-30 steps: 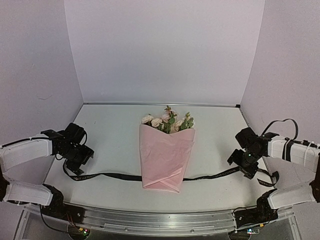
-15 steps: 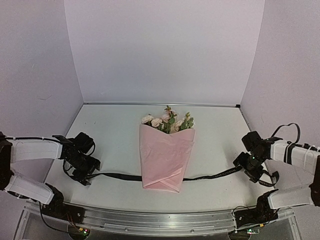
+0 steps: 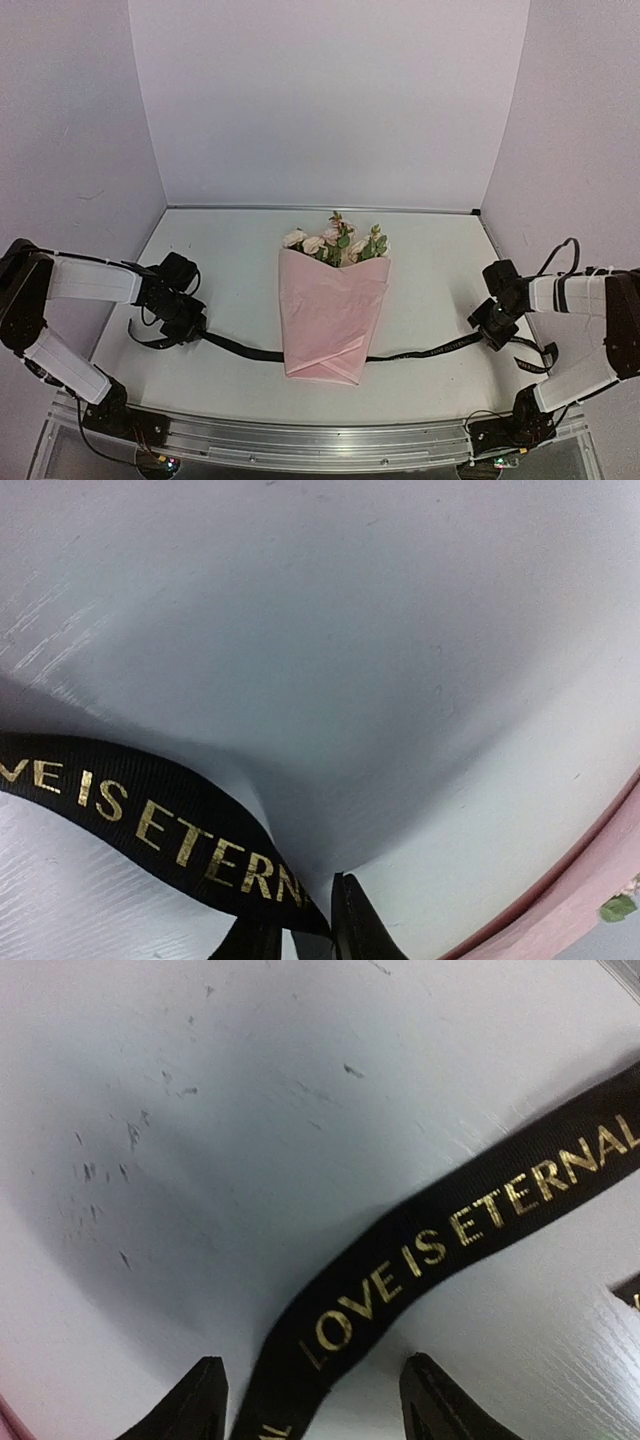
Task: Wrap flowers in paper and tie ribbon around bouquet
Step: Move the ribbon to the center of the board, then cross the ribbon over the folded bouquet.
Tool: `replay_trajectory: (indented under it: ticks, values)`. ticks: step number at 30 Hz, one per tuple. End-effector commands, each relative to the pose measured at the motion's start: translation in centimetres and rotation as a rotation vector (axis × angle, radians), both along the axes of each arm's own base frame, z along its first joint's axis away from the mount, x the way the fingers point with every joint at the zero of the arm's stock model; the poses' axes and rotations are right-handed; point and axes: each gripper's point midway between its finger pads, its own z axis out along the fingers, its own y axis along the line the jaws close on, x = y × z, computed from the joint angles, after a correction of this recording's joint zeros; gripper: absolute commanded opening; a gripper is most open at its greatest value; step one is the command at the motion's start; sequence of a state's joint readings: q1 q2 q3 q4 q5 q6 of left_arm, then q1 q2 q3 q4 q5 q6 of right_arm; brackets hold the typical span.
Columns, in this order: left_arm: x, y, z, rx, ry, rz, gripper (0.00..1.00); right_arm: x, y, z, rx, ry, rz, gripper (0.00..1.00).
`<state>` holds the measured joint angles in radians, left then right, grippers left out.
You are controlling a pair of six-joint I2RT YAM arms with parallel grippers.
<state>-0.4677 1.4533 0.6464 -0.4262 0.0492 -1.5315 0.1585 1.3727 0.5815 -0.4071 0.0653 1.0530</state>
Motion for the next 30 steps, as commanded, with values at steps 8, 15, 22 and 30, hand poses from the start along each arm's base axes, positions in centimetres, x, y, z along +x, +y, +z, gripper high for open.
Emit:
replay_trajectory:
  ticks: [8, 15, 22, 30]
  values:
    - [5.2, 3.3, -1.4, 0.195, -0.082, -0.085, 0.00, 5.4, 0.9, 0.4, 0.040, -0.034, 0.030, 0.00]
    - [8.6, 4.3, -0.4, 0.242, -0.152, -0.122, 0.00, 8.4, 1.1, 1.9, 0.050, -0.056, 0.054, 0.00]
    - [12.3, 5.4, 0.0, 0.275, -0.202, -0.146, 0.00, 11.6, 2.6, 2.5, 0.117, -0.068, 0.072, 0.00]
    - [16.4, 4.2, 2.3, 0.238, -0.353, -0.301, 0.00, 12.2, 2.2, 4.8, 0.086, -0.121, 0.078, 0.00]
